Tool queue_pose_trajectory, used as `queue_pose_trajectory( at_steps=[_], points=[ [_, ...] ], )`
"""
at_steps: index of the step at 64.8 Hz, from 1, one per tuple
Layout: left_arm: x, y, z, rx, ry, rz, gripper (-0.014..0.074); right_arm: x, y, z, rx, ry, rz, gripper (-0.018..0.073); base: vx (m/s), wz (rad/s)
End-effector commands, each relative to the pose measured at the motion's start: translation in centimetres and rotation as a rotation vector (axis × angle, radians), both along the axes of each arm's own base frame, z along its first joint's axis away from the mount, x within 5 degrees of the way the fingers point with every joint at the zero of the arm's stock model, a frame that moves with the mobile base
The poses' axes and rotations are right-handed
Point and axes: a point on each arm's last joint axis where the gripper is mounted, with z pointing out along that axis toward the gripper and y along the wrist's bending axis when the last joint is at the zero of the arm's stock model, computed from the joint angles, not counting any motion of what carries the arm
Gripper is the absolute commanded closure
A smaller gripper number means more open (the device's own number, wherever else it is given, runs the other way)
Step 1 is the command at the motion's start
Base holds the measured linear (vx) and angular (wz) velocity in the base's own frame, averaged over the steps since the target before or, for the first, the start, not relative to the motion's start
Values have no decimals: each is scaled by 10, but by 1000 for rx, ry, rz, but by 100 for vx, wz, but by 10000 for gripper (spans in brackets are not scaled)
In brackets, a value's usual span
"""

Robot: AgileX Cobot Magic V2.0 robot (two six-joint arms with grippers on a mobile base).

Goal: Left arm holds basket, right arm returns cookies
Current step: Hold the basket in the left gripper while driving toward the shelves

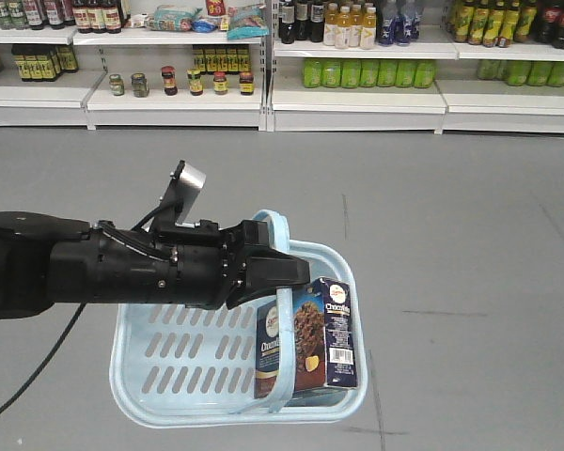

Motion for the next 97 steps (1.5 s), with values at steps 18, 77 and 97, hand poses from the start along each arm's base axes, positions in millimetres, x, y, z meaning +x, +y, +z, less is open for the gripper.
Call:
queue_pose_trajectory(
  at_steps=[18,77,97],
  points=[
    [-5,-2,31,-122,-43,-8,599,0,1,1,-13,-65,9,570,52,7],
    [-5,-2,31,-122,-43,-8,599,0,1,1,-13,-65,9,570,50,-5],
    [-5,-2,31,-122,-43,-8,599,0,1,1,-13,-65,9,570,52,5]
  ],
)
